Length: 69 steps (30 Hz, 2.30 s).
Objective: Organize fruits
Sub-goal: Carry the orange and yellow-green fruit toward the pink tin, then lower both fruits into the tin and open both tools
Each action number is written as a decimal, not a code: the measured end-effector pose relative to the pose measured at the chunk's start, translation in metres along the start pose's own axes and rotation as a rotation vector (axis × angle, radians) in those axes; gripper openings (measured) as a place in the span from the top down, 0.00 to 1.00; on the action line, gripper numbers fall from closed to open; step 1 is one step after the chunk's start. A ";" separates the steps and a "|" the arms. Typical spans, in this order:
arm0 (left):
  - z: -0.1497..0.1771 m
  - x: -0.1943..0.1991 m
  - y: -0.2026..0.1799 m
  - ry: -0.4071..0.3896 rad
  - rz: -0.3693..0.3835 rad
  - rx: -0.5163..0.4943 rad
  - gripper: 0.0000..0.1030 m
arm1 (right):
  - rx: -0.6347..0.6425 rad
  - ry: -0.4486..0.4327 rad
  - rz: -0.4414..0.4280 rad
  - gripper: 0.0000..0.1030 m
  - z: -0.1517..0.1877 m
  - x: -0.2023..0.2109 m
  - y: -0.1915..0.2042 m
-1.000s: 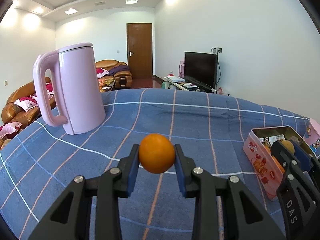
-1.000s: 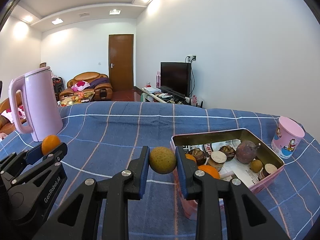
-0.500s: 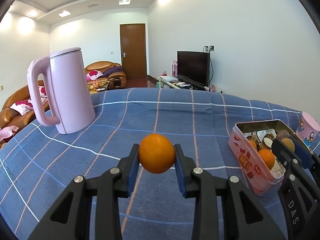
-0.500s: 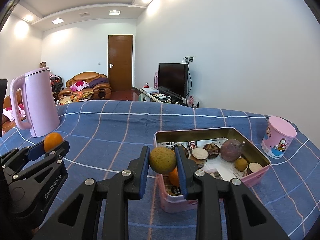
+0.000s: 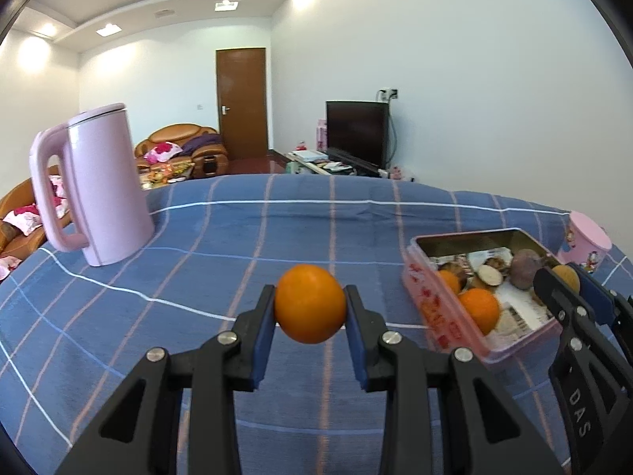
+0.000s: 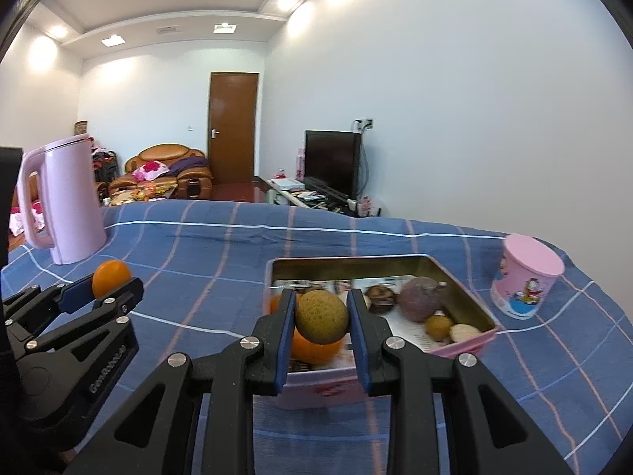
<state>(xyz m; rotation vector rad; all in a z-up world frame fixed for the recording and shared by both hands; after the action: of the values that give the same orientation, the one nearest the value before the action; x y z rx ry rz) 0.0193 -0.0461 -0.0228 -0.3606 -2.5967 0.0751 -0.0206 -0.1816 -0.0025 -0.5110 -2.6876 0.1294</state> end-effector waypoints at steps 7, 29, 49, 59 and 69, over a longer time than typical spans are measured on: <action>-0.002 -0.005 -0.035 -0.022 0.040 -0.049 0.66 | -0.018 0.000 0.058 0.73 0.001 -0.012 -0.034; -0.017 -0.047 -0.102 -0.003 0.150 -0.047 0.66 | -0.039 0.007 0.219 0.73 -0.011 -0.055 -0.094; -0.018 -0.104 -0.102 0.168 0.212 0.058 0.66 | -0.023 0.129 0.097 0.72 -0.020 -0.115 -0.080; -0.019 -0.108 -0.100 0.181 0.226 0.053 0.66 | 0.030 0.185 -0.070 0.72 -0.015 -0.125 -0.058; -0.020 -0.102 -0.100 0.169 0.229 0.041 0.64 | -0.010 0.212 -0.191 0.71 -0.010 -0.121 -0.055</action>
<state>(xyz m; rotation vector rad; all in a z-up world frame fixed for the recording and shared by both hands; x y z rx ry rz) 0.0906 -0.1701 -0.0430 -0.6206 -2.3745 0.1694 0.0685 -0.2777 -0.0289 -0.2523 -2.5132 0.0066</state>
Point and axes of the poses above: each gripper's, at about its wrist camera, not at the fingertips, and x roughly against the way its jaws point, y to its left, z to its underside, the point moved 5 cm from there along -x, roughly the way its jaws point, and after that the axes turned 13 degrees about z, right-handed, at the moved point
